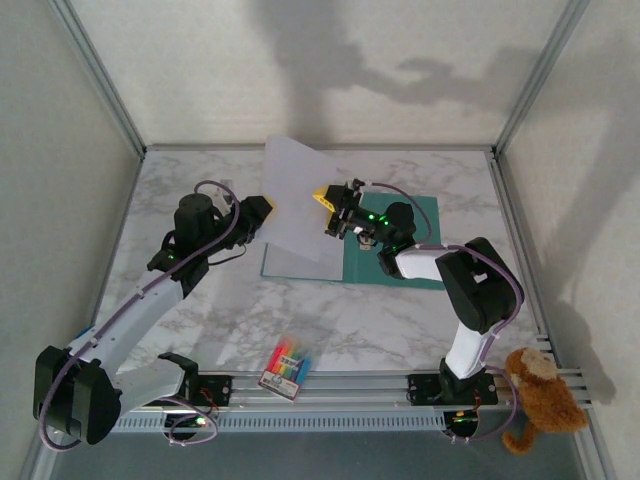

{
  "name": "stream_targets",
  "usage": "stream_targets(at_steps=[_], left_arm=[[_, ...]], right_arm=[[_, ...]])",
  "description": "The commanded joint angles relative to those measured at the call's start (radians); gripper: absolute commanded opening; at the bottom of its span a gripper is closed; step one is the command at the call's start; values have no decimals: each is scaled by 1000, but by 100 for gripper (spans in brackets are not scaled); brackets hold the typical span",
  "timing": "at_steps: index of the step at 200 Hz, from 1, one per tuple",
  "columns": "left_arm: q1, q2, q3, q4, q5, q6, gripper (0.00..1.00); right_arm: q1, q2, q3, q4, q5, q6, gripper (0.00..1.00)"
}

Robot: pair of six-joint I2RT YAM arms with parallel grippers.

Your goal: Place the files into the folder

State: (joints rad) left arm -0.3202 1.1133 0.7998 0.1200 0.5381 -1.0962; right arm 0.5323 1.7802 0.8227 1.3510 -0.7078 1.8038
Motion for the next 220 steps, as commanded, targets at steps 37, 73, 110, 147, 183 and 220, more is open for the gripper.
stream_targets(at_steps=[37,73,110,147,183,220], left_arm=[[-6,-7,6,16,29,31,34],[-6,-2,19,6,57,52,33],[-6,-7,30,-15,60,64,33],[-4,0,41,-35,58,78,33],[-4,-3,39,-35,60,78,33],[-4,1,38,-34,67,81,33]], right_arm=[[-7,16,21,49,-11,-12,48],[-8,21,23,48,-21,-19,44],[-10,25,25,47,-31,-23,41],[-12,21,29,46,-45,-43,35],[-23,20,22,28,-87,-73,34],[-39,13,19,20,-112,-87,32]])
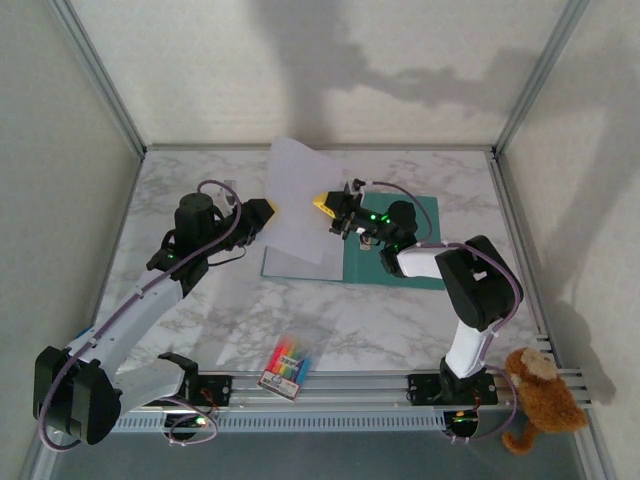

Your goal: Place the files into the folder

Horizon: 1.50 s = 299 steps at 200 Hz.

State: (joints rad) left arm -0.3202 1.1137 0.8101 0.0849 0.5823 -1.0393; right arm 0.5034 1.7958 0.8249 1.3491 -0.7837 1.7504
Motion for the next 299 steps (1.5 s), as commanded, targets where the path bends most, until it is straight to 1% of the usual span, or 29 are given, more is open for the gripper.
stream_targets(at_steps=[1,38,135,186,212,223,233,250,261,268,273,278,286,294,299], left_arm=[[-4,1,28,0,22,26,34],[-4,5,35,2,24,28,34],[-7,14,34,30,24,24,34],[-8,11,36,29,26,25,36],[-12,11,47,17,31,36,38],[-13,11,50,11,35,39,41],[-13,9,53,7,35,44,47],[-14,1,61,-13,26,62,60],[-13,-8,67,-30,13,78,69],[-14,-14,71,-49,1,90,74],[-13,-18,77,-64,-10,102,78],[-13,-21,83,-81,-22,115,80],[-12,-26,95,-112,-40,135,84],[-10,-29,104,-139,-55,156,87],[-10,-31,108,-153,-62,166,88]], right_arm=[[-10,-2,18,21,-37,-35,32],[-15,-3,35,9,-58,-35,29],[-16,-7,47,-13,-58,-33,30],[-15,-5,59,-26,-58,-35,22],[-15,-3,68,-39,-67,-43,13],[-17,-3,70,-42,-72,-50,7],[-16,-8,70,-52,-79,-60,1],[-18,-23,77,-103,-100,-103,0],[-17,-50,95,-235,-138,-178,0],[-18,-78,114,-363,-167,-251,0],[-19,-103,130,-474,-183,-335,0],[-18,-134,149,-606,-188,-427,0],[-18,-183,189,-867,-176,-606,0],[-17,-236,251,-1157,-129,-797,0],[-17,-262,288,-1289,-89,-897,0]])
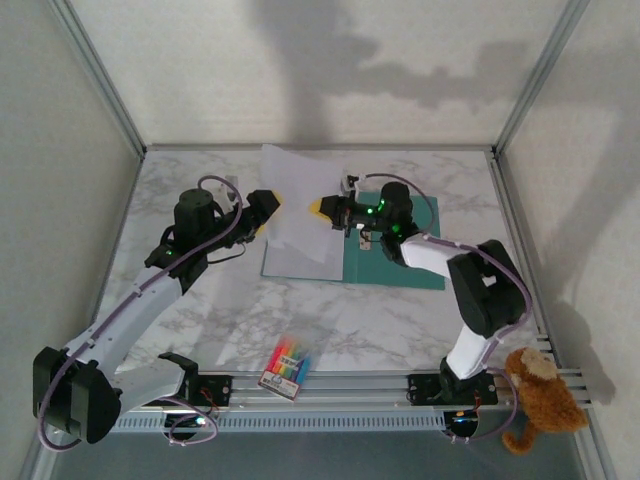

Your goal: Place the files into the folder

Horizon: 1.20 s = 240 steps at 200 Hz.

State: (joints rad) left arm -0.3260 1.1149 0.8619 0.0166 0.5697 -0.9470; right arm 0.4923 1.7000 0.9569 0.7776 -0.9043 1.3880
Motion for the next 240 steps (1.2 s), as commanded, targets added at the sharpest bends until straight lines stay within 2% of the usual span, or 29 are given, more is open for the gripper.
stream_targets(at_steps=[1,12,25,49,73,98,126,146,202,240], left_arm=[[-3,-32,57,-88,-51,76,89],[-3,-35,62,-113,-66,96,92],[1,-37,62,-128,-86,112,95],[4,-22,57,-150,-119,134,98],[4,3,36,-123,-118,132,99],[0,46,-11,-50,-98,103,99],[-14,113,0,-97,-185,140,98],[-19,168,-14,-45,-157,137,96],[-75,394,-17,111,-105,83,90],[-106,512,-9,152,-105,65,87]], right_arm=[[-5,-171,162,-750,42,-557,0],[-7,-215,221,-965,127,-708,0],[-7,-253,273,-1118,216,-828,0],[-7,-284,356,-1309,357,-972,0],[-7,-305,418,-1429,478,-1066,0],[-7,-340,464,-1508,595,-1138,0],[-7,-376,524,-1598,720,-1206,0],[-7,-405,552,-1637,783,-1243,0],[-7,-468,571,-1652,831,-1278,0],[-6,-487,566,-1654,830,-1277,0]])
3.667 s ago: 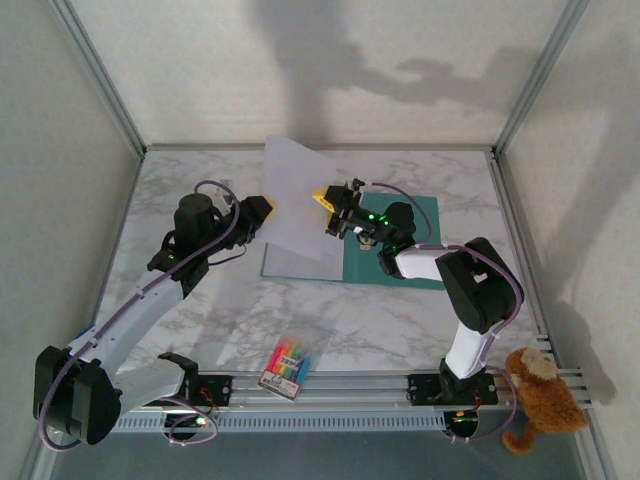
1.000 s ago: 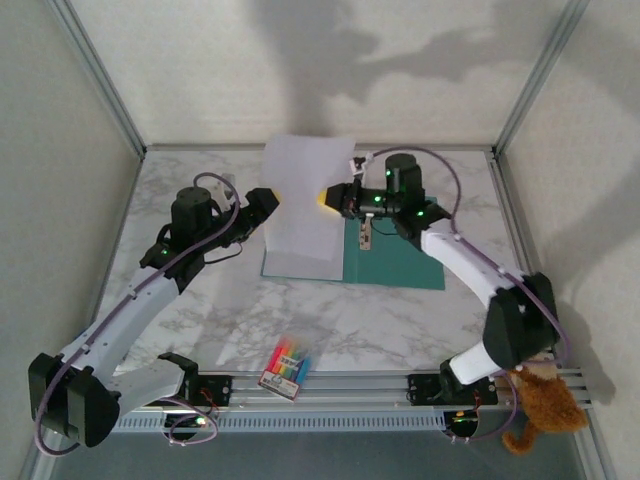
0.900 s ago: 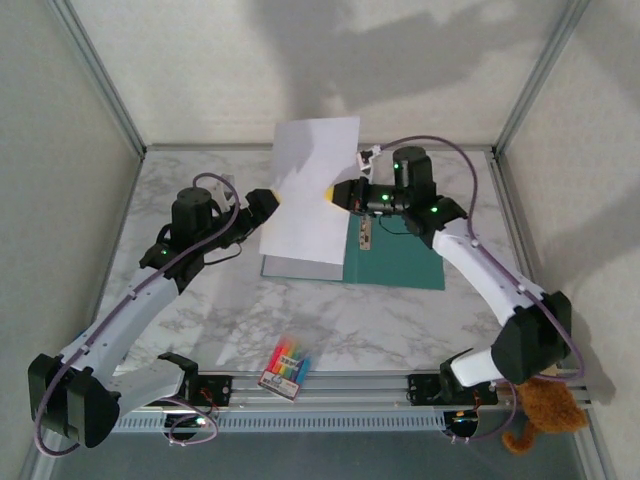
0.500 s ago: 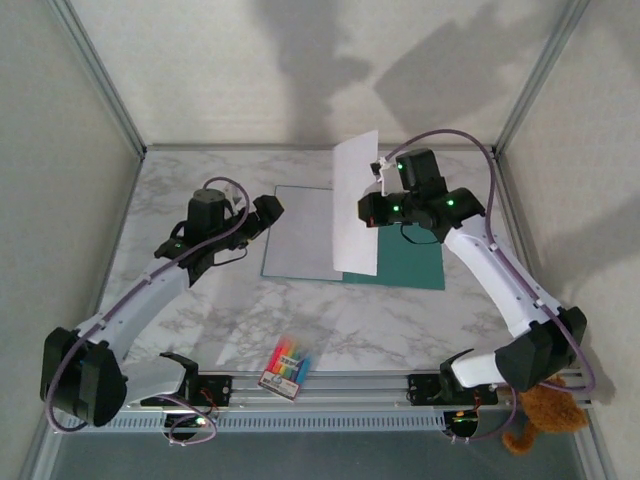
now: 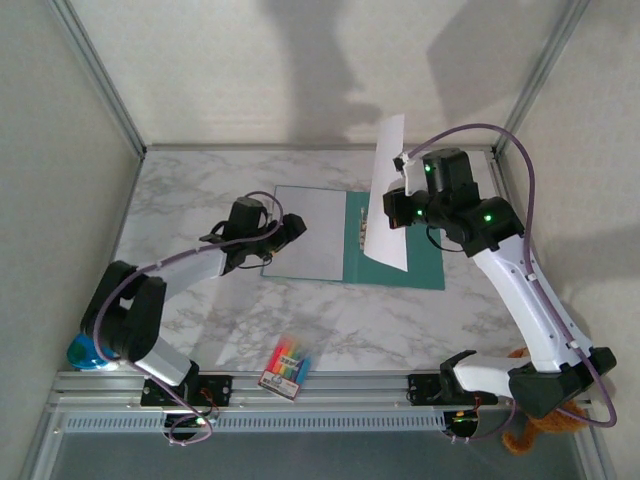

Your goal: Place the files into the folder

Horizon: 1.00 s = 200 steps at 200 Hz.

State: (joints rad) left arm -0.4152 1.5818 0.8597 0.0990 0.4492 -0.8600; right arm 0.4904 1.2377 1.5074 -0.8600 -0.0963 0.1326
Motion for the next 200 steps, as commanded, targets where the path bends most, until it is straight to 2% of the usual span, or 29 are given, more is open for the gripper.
stream_targets(at_steps=[1,100,131,200], left_arm=[[-17,48,-7,70,16,-21,87],[1,124,-93,73,-37,-7,87],[32,86,-136,30,-65,5,87],[157,-77,-308,44,-36,-35,87]], right_arm=[[-5,-25,16,-16,21,-21,0],[-5,-30,-5,8,-27,-4,0],[-5,-26,-16,21,-64,7,0],[-6,3,-23,72,-164,72,0]])
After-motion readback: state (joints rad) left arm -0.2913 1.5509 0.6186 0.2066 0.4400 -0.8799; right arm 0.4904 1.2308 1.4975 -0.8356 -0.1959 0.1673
